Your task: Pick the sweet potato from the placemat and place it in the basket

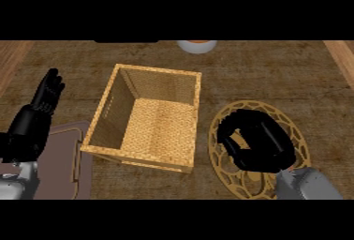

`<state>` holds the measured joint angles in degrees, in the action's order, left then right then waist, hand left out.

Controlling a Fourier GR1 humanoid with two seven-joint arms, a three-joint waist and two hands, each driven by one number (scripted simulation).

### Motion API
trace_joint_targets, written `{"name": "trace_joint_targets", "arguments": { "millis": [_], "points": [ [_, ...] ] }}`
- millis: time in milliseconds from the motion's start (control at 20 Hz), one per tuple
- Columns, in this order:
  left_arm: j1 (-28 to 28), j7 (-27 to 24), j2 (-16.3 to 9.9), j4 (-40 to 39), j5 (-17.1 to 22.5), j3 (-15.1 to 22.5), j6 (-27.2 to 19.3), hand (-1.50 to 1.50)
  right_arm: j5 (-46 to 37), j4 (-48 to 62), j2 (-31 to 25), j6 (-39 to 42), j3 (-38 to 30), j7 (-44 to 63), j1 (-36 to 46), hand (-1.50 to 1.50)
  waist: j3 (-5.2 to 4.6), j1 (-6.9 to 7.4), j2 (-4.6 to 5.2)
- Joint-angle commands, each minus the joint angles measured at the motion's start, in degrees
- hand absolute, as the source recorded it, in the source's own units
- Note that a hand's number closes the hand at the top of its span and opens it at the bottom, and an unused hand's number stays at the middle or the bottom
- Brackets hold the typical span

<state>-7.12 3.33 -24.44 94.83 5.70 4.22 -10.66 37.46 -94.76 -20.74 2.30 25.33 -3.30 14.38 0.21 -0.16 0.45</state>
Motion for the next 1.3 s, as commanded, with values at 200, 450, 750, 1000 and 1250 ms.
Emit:
{"name": "trace_joint_targets", "arguments": {
  "millis": [200,450,750,1000,1250],
  "points": [
    [-2.61,-1.78,-3.39,-2.77,-2.32,0.22,5.23,0.0,-16.83,-13.92,0.19,-14.3,7.78,7.36,-0.82,-1.5,-0.29,-0.61,-0.8],
    [-2.18,-2.41,-4.04,-3.32,-2.43,0.49,6.07,0.0,-26.2,-11.6,-17.45,-11.84,0.45,20.51,11.07,-1.5,-0.6,-0.79,-1.03],
    [-3.19,-3.23,-2.31,-3.84,-3.04,1.43,5.39,0.0,-28.35,-11.36,-34.7,9.14,4.03,29.47,20.88,-1.5,-0.67,1.04,-0.5],
    [-4.62,-2.94,-3.27,-5.17,-2.44,1.04,7.46,0.0,-19.11,-10.73,-41.27,28.44,4.98,33.63,28.23,-1.5,-0.52,1.49,-0.26],
    [-6.78,-3.5,-0.97,-7.34,-3.85,1.57,6.58,0.0,-12.26,-4.97,-40.19,41.91,4.52,36.47,34.7,-1.5,-0.36,0.92,-0.22]
  ]
}}
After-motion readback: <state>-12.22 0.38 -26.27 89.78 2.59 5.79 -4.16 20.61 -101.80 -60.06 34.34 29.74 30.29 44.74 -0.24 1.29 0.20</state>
